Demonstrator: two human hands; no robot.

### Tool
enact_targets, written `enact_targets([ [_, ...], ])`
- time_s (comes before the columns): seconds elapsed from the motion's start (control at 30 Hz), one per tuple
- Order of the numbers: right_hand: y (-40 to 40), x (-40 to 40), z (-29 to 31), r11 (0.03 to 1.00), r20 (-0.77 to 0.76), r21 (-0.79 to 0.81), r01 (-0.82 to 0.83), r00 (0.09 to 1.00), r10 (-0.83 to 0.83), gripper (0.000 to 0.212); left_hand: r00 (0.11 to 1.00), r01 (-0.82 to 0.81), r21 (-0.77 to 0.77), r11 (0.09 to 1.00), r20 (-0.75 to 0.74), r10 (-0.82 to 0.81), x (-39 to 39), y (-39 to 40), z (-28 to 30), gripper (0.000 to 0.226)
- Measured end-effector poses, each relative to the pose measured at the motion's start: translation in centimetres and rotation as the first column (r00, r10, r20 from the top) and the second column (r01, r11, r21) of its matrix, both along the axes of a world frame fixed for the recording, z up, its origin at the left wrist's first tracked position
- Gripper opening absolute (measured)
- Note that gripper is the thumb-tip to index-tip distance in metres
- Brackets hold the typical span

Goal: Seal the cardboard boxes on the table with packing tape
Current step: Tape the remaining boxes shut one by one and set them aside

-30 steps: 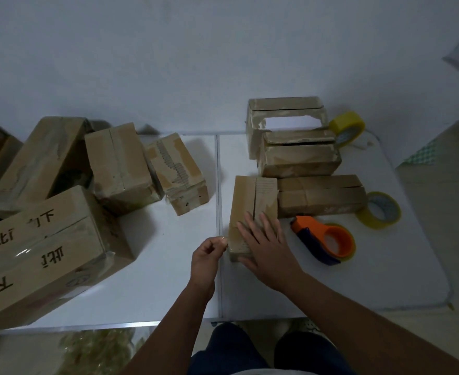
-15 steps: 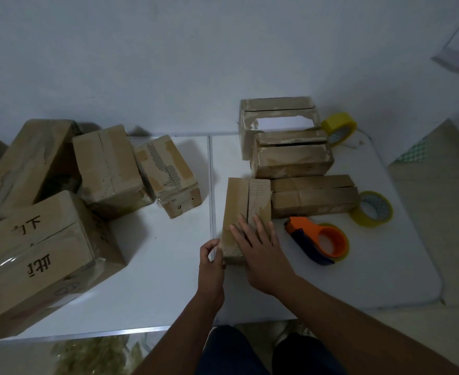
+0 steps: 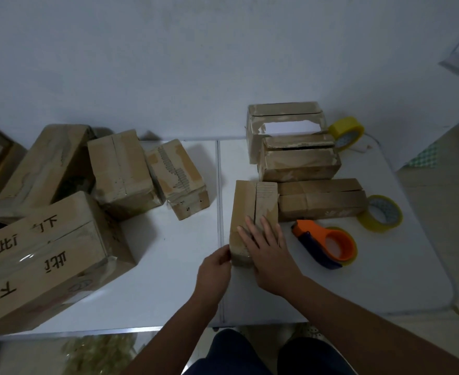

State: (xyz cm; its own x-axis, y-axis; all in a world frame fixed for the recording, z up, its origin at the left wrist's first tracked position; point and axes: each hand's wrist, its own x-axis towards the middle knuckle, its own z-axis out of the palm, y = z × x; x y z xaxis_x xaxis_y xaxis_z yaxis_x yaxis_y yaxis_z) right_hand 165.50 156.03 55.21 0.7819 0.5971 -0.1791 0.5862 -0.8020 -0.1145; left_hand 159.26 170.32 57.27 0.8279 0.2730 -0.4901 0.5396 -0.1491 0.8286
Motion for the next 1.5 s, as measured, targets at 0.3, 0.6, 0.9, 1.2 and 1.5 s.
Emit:
enact_targets([
  [0.3,0.0,0.0,1.0,0.998,-0.021,-0.063,-0.027,0.999,0.026,0.103,0.786,0.576,0.296,0.762,0.055,-0.615,2.4,5.7,-1.2,0.055],
  [0.6,0.0,0.2,1.6,0.997,-0.1,-0.063,-0.046,0.994,0.04,0.1,0.723,0.617,0.42,0.665,0.03,-0.69,3.9,4.9,-3.5,0.089],
  [0.9,-2.5,2.7,3.5,0.821,-0.446,0.449,0.353,0.885,-0.137,0.077,0.913,0.373,0.338,0.864,0.031,-0.407,3.5,5.5,0.6,0.075],
  [1.2,-2.0,-0.2,3.1,0.592,-0.89,0.348,0.726,0.455,-0.035,0.049,0.826,0.522,0.746,0.414,-0.32,-0.464,6.2,0.8,0.0,0.102],
  [1.5,-4.6,3.2,2.8,0.533,-0.562,0.492,0.688,0.719,-0.409,0.053,0.368,0.672,0.738,-0.059,-0.402,-0.839,5.8,3.6,-0.1,0.095],
])
